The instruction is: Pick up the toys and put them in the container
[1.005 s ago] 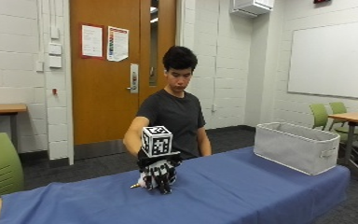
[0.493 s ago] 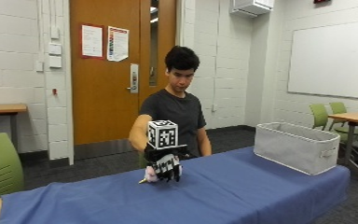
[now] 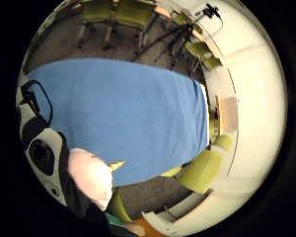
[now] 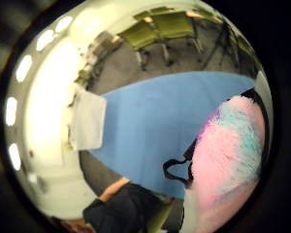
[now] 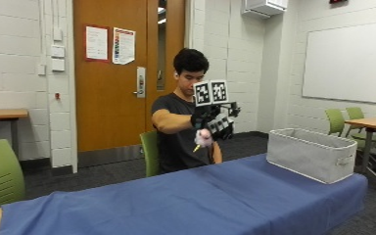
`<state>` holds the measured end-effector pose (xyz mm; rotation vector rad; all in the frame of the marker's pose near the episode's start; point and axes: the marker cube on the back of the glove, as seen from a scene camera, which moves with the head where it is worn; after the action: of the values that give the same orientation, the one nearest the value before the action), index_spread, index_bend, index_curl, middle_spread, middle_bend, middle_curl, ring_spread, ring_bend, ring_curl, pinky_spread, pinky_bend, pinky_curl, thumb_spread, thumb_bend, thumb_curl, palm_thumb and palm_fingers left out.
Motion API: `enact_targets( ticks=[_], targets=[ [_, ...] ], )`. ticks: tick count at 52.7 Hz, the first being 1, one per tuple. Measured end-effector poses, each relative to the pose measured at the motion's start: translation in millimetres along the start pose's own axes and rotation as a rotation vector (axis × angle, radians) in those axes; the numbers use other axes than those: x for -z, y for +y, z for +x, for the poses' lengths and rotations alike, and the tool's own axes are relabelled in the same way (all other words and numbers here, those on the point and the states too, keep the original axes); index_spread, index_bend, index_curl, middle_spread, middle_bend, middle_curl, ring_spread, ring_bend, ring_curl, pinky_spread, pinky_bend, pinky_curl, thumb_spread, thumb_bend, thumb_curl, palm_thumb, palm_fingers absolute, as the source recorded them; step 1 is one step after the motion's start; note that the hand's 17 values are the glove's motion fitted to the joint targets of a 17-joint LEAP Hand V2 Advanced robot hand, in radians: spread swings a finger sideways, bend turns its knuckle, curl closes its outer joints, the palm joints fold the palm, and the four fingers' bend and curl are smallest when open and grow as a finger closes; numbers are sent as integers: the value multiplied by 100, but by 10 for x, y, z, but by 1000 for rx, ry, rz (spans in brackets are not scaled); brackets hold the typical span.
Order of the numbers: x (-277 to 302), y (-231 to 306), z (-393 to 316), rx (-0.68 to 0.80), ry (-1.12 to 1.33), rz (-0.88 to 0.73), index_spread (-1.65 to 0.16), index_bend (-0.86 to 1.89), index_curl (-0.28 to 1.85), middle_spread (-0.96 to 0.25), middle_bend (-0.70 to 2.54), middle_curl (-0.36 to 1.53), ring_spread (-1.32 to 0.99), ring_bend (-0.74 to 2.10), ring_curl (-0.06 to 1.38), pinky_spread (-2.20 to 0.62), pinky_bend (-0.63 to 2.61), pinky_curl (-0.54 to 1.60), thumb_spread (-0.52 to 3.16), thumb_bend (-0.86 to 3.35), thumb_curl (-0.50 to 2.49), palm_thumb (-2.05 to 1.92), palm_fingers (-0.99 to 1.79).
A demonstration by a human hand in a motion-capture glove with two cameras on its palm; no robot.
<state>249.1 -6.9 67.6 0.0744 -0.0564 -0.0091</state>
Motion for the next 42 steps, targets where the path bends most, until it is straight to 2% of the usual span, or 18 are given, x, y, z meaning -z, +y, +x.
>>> enact_targets(
  ticks=[18, 22, 26, 31, 37, 40, 42],
  targets=[
    [1009, -588, -2291, 333, -58, 132, -33, 36, 75, -30, 114, 77, -33, 142, 58, -46, 86, 43, 73, 6, 87, 63, 121],
    [1082, -703, -2768, 372, -61, 142, -33, 36, 77, -29, 115, 77, -33, 143, 58, -46, 86, 43, 73, 6, 90, 63, 120],
    [1143, -695, -3404, 502, -111, 144, -33, 36, 80, -29, 115, 77, -33, 143, 58, -46, 86, 43, 73, 5, 92, 63, 120],
    [1162, -703, -4263, 546, -183, 130, -34, 35, 83, -28, 116, 77, -33, 144, 58, -46, 86, 43, 73, 5, 94, 63, 120],
    [1032, -706, -4925, 588, -7, 156, -34, 34, 86, -28, 116, 77, -33, 144, 58, -46, 87, 44, 73, 4, 97, 64, 119],
    [1009, -716, -5129, 592, -72, 139, -34, 33, 87, -28, 116, 77, -33, 145, 58, -46, 86, 44, 73, 3, 98, 63, 119],
    [991, -808, -5021, 617, -187, 108, -34, 33, 88, -28, 116, 77, -33, 144, 57, -46, 86, 44, 73, 3, 100, 64, 119]
  ],
)
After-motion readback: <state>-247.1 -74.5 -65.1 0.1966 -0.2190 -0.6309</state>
